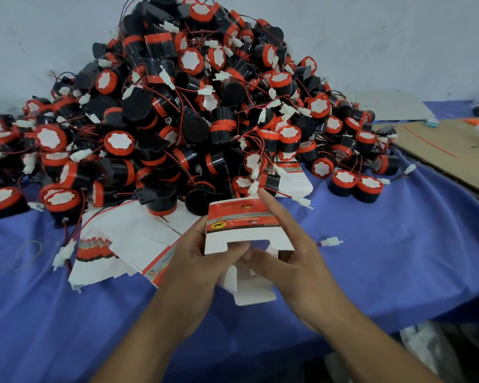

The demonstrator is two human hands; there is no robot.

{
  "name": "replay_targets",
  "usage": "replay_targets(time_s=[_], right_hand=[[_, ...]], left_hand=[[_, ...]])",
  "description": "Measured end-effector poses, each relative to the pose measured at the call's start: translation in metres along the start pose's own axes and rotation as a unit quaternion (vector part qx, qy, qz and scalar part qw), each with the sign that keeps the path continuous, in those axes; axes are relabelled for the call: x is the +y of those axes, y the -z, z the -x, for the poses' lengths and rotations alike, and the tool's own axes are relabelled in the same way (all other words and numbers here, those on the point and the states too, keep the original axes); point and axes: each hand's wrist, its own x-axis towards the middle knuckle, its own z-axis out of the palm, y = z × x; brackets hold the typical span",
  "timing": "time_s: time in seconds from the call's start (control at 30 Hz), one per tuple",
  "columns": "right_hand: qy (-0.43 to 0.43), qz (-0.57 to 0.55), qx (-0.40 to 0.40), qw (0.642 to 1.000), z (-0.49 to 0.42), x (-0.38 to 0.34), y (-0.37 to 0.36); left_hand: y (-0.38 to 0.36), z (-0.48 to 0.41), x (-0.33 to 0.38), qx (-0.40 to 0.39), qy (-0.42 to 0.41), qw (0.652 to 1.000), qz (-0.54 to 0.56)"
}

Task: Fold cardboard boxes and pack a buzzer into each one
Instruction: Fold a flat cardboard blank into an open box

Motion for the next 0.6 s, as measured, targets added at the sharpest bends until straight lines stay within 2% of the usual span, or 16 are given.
replay_targets(time_s=[0.13,0.37,0.5,0.6], right_hand=[[-0.025,-0.009,-0.081,0.996,0.001,0.007,0.0],[-0.05,-0.062,-0.085,0.993,-0.004,0.01,0.004],[-0.061,-0.087,-0.094,0.99,-0.008,0.006,0.009],[-0.056,-0.079,-0.082,0.992,-0.007,0.004,0.008]], left_hand=[[-0.003,-0.002,-0.002,0.077,0.006,0.997,0.004],[-0.011,0.0,-0.009,0.144,-0.01,0.989,-0.034],[-0.016,0.001,-0.012,0.202,-0.008,0.979,-0.007],[-0.019,0.002,-0.013,0.21,-0.034,0.977,-0.007]])
